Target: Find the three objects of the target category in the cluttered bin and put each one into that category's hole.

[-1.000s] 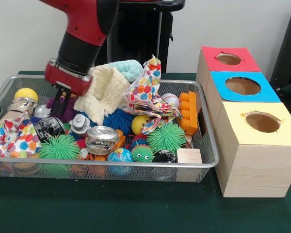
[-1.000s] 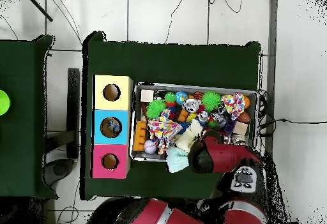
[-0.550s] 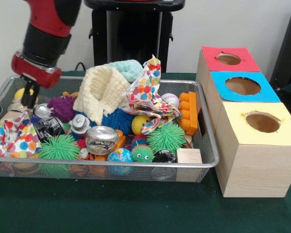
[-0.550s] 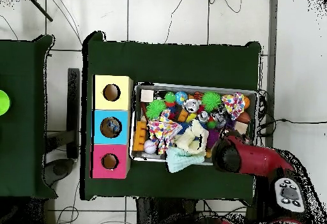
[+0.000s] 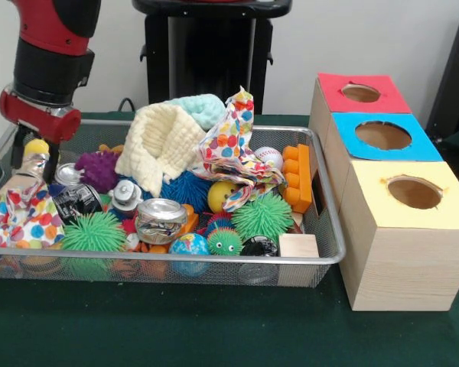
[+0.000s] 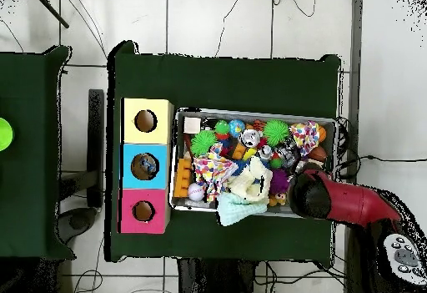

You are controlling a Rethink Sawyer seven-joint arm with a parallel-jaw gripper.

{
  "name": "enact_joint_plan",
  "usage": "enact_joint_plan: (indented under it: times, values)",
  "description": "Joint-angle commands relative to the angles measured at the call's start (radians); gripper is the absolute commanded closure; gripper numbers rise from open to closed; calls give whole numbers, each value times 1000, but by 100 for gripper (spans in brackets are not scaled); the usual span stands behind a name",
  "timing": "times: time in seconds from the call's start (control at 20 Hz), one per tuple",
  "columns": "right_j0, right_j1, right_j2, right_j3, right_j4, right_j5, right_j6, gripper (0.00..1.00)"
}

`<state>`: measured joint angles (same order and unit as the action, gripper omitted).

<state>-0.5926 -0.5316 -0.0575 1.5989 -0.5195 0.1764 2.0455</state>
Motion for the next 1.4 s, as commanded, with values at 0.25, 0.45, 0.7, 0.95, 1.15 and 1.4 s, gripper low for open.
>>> enact_joint_plan:
  times: [0.25,0.45,0.7,0.95,1.15,1.4]
  values:
    - [-4,57,146,-35,-66,-143,28,0]
    - [19,119,94,-49,-59,-251,80,0]
    - [58,166,37,-60,-18,-320,105,0]
    - [123,242,-42,-88,52,-403,132,0]
    - [147,299,-60,-114,97,-415,140,0]
    - [128,302,-9,-55,144,-280,160,0]
